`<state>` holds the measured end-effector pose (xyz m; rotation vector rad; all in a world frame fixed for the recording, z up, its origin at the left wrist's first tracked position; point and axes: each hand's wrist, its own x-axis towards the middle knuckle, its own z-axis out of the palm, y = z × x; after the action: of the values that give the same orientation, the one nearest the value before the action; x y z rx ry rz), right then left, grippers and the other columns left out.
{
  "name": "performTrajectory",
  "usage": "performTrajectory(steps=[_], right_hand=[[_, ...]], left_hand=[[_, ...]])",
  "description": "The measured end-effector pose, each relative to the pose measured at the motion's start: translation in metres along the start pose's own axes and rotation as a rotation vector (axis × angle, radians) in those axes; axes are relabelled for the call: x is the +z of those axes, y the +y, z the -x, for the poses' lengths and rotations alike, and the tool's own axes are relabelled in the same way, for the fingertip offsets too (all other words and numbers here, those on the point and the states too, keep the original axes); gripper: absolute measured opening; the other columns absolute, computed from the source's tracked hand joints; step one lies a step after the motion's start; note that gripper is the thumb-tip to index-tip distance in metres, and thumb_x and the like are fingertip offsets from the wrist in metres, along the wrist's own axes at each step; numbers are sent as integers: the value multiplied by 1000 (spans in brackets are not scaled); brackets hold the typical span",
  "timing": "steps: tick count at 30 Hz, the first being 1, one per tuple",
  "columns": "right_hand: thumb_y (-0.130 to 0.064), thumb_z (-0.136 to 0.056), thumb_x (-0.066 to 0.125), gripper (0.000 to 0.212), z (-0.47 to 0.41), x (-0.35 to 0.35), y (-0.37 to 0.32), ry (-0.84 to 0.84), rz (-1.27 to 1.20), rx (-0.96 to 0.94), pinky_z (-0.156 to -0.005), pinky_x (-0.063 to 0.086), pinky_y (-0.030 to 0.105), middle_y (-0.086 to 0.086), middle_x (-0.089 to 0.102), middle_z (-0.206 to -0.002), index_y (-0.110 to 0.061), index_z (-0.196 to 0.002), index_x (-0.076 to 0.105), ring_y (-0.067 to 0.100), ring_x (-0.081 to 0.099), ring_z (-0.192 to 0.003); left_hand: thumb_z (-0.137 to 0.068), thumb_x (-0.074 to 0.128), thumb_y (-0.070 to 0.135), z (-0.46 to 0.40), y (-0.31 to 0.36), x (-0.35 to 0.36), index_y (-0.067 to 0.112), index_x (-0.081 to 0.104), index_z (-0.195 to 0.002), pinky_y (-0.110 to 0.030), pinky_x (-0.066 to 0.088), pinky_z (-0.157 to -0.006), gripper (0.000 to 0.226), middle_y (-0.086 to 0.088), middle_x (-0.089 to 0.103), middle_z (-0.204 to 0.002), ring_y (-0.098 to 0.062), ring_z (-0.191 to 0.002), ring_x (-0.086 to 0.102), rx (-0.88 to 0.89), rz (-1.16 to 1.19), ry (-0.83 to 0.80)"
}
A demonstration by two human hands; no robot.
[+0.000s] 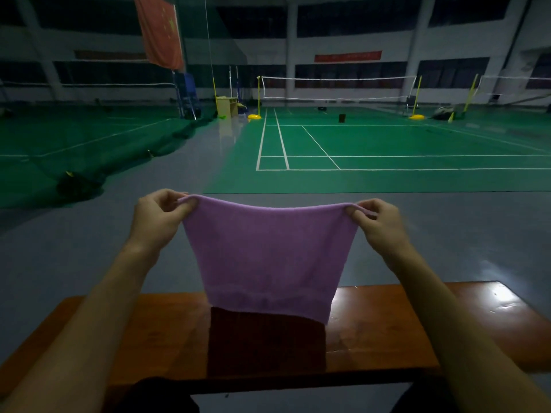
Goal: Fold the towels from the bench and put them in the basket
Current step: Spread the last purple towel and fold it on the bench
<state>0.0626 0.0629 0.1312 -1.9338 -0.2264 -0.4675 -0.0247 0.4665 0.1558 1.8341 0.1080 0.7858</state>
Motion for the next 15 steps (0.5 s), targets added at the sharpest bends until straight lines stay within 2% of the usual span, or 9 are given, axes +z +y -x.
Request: performTrajectory(steps=[2,5,9,11,15], right_hand=[[-28,-100,70,26,11,-1,-1,-60,-213,97,-92,61,53,13,74,-106,-6,-113,69,34,71,-104],[-31,-99,69,30,30,-5,-5,-66,-298,140,-89,62,57,13,73,-112,-7,-116,67,33,71,-107],[-36,-93,75,31,52,-21,-14,-58,-229,125,-81,64,49,9,73,-109,-11,-110,70,27,71,-103],[-36,-91,76,30,61,-34,-20,-68,-209,101,-72,65,41,9,74,-104,-11,-106,71,25,73,-97],[-37,-87,78,35,73,-53,-34,-100,-223,75,-59,63,33,10,76,-95,-6,-103,70,20,76,-81]], left_hand=[[-96,75,25,8,0,-1,16,67,-91,-35,53,-73,13,-3,71,-86,-15,-79,65,-64,61,-42],[-97,74,31,25,3,-5,17,64,-92,-45,58,-75,18,-5,74,-90,-21,-84,68,-91,116,-54],[-95,76,33,54,16,-12,16,65,-87,-41,52,-65,21,-10,74,-83,-21,-74,64,-30,87,-7],[-93,76,36,66,24,-20,18,66,-84,-38,49,-60,23,-9,74,-78,-19,-69,64,-7,101,-15],[-91,75,38,74,34,-32,22,68,-82,-37,51,-60,20,-3,75,-77,-17,-69,66,-12,148,-51]])
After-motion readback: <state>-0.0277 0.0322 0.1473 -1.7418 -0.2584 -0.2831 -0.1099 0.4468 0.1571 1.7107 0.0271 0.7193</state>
